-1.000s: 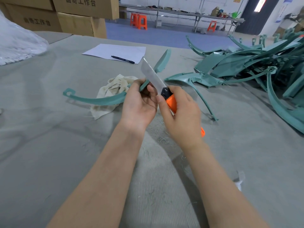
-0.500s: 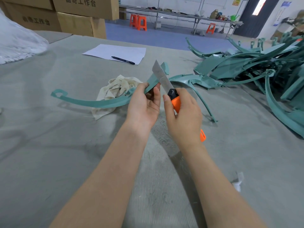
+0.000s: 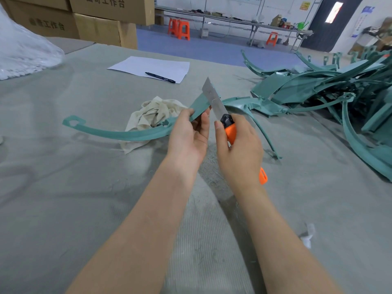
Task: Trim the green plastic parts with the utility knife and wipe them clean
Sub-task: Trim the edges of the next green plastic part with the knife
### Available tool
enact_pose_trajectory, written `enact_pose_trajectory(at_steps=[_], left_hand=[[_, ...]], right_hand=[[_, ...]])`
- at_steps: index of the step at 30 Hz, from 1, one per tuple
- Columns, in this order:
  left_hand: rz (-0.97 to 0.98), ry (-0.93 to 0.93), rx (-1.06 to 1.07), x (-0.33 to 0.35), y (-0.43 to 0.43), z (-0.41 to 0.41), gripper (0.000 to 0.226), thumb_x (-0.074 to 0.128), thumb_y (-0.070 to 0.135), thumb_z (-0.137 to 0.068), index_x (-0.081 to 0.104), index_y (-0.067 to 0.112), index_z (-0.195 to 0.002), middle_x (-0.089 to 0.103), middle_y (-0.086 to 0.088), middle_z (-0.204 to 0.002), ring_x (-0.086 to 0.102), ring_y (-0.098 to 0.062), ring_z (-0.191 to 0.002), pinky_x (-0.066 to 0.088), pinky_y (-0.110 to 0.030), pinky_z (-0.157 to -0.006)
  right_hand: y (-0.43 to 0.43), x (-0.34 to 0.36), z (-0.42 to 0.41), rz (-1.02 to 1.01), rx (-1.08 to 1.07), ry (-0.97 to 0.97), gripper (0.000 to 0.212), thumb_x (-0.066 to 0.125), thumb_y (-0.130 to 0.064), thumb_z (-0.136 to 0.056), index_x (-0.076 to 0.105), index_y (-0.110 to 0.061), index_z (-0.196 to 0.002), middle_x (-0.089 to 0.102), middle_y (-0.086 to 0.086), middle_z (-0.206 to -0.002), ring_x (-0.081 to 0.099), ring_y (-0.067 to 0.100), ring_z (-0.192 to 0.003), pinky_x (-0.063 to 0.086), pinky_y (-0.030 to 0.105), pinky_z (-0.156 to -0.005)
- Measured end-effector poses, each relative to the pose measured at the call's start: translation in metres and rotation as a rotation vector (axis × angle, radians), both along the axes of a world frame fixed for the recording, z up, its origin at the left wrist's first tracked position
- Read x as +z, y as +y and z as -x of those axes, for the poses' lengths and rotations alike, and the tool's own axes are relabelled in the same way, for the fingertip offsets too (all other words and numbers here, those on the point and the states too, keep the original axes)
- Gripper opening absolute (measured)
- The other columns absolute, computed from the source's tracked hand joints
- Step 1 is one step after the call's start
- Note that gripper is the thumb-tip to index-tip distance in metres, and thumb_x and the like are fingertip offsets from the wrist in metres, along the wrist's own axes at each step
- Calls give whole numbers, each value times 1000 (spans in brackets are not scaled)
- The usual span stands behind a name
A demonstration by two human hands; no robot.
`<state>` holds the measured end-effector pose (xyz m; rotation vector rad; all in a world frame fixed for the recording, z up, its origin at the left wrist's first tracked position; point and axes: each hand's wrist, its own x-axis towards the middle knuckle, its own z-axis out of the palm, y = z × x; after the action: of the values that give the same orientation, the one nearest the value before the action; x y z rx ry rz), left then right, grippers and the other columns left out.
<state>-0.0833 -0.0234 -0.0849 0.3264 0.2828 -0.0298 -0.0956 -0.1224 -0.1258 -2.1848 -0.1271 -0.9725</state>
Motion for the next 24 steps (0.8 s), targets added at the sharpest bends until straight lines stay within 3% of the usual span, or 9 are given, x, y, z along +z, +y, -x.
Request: enact_pose_trajectory(at_steps=[3,7,11,15,19,21,22,24], left_hand=[[59,25,33,-2,5,-1,25,45,-1,-94,57,-2,-72,63,-15,-60,59,-10,-41,49,-12,-43],[60,-10,14,-2,2,-1,22,45,-1,-95,57,-3,-76,65,-15,-60,60,-10,-42,49,-13,-44],[47,-16,-4,-3,0,-1,21,46,0,-95,58,-2,-77,64,-14,-59,59,-9,-42,49,-12,-45],[22,-21,-10,-5,-2,-1,20,46,-1,-94,58,-2,-77,64,-13,-59,59,-9,-43,50,-12,-45],[-40,-24,-10,-6,-6,0,16,49,0,-94,57,-1,-80,65,-13,-68,61,-10,-47,49,-12,-45],[-102,-34,-1,-7,-8,0,12,50,1,-94,57,1,-85,64,-14,-78,62,-9,-48,48,-12,-45],[-136,-41,1,-7,-9,0,10,50,2,-94,56,1,-87,64,-14,-82,61,-8,-48,48,-12,-45],[-205,-57,-2,-8,-11,0,9,50,2,-94,57,2,-89,63,-11,-82,58,-7,-48,47,-12,-45]], right_hand=[[-20,11,-8,-271,-99,29,24,49,-41,-98,59,-20,-105,56,-9,-81,49,10,-75,41,29,-73],[-24,12,-5,-220,-94,66,24,50,-41,-97,58,-18,-102,56,-7,-79,54,22,-79,43,37,-74],[-18,13,-3,-223,-59,98,21,56,-44,-94,56,-23,-97,47,-14,-65,47,8,-65,32,22,-65],[-16,16,3,-309,50,104,26,63,-46,-88,58,-21,-83,43,-12,-59,45,-1,-58,34,11,-59],[-8,22,6,-403,187,119,32,68,-41,-86,54,-19,-68,48,-6,-58,42,5,-56,37,16,-56],[-7,23,7,-455,238,138,33,68,-40,-87,59,-12,-73,61,9,-66,52,19,-62,45,28,-62],[-7,23,7,-478,257,146,31,67,-38,-88,61,-10,-76,64,14,-72,55,20,-65,47,32,-64],[-10,25,8,-538,309,158,22,66,-31,-89,64,-12,-78,69,9,-74,55,6,-60,43,29,-60]])
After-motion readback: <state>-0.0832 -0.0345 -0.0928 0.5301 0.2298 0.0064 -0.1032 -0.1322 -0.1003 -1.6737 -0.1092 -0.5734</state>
